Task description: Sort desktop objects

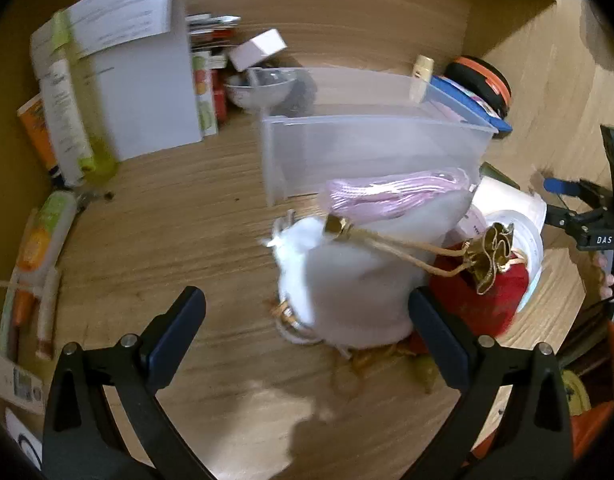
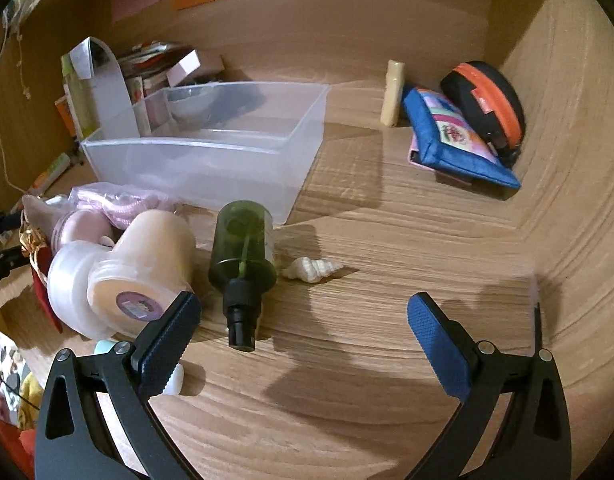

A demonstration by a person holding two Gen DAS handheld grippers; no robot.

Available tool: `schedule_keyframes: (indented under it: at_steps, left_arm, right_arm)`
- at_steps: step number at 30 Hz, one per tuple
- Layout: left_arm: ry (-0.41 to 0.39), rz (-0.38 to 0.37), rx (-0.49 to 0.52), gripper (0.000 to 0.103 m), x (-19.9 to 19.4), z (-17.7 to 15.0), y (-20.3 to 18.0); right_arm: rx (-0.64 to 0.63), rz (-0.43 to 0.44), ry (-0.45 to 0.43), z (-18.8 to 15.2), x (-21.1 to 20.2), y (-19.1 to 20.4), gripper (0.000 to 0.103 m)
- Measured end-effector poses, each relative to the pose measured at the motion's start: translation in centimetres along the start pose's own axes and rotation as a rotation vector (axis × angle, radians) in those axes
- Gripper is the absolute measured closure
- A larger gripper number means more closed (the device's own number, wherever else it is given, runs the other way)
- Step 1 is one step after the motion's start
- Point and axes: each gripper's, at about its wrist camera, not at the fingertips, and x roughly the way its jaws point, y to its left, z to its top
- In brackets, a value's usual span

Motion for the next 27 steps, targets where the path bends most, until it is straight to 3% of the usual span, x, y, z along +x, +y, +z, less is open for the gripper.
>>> schedule_keyframes:
  at_steps: [10,18,20,27]
  left_arm:
    - [0.014,-0.064,0.029,0.000,2.3,2.3,-0.8]
    - [0.016,-0.106,0.059,0.000,2.6,2.4,-1.1]
    - [0.012,-0.114,0.066,0.000,2.1,2.2,-0.9]
    - [-0.015,-0.132,0.074,0.000,1.1,2.1,-0.5]
  right_arm:
    - [-0.034,0.034,0.021,0.8,1.6,-0.2,0.002]
    - [-0.010,0.093,0.042,1.5,2.7,-1.3,0.017]
    - [-0.011,0.100,0.048,1.8,3.1,-1.2,0.027]
    - [-0.025,0.133,0.064,3.5,4.5,-0.7,0.029]
